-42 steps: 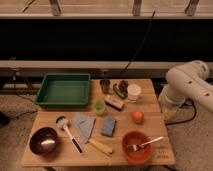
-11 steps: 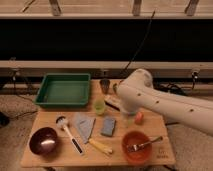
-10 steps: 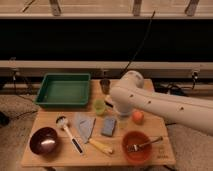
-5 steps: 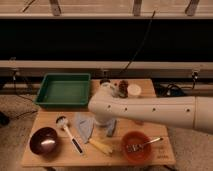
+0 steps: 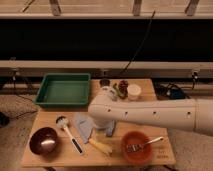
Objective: Wipe tray with brush
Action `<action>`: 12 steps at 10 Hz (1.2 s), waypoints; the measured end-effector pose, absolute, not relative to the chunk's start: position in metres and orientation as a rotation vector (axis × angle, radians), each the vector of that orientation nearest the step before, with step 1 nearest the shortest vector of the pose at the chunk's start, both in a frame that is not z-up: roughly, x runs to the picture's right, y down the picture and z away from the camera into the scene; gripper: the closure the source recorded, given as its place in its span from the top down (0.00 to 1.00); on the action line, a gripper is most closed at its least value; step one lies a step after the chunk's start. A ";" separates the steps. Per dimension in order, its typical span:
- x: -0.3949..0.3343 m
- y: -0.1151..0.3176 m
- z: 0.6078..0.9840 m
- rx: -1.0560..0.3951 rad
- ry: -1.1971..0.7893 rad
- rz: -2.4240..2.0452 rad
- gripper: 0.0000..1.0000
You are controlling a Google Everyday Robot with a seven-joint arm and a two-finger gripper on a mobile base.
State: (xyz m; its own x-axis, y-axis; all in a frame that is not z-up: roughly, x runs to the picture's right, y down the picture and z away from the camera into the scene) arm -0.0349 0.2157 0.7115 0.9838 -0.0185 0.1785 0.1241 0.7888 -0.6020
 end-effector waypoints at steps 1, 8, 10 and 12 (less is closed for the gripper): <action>-0.035 0.216 0.711 -0.659 -0.167 -0.077 0.65; -0.102 0.225 0.722 -0.686 -0.171 -0.081 0.65; -0.133 0.230 0.738 -0.716 -0.179 -0.084 0.65; -0.145 0.236 0.753 -0.741 -0.181 -0.080 0.65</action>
State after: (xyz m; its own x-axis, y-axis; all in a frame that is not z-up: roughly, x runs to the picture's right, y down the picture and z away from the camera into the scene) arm -0.1449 0.2364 0.7532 0.9815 -0.0086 0.1915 0.1359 0.7356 -0.6636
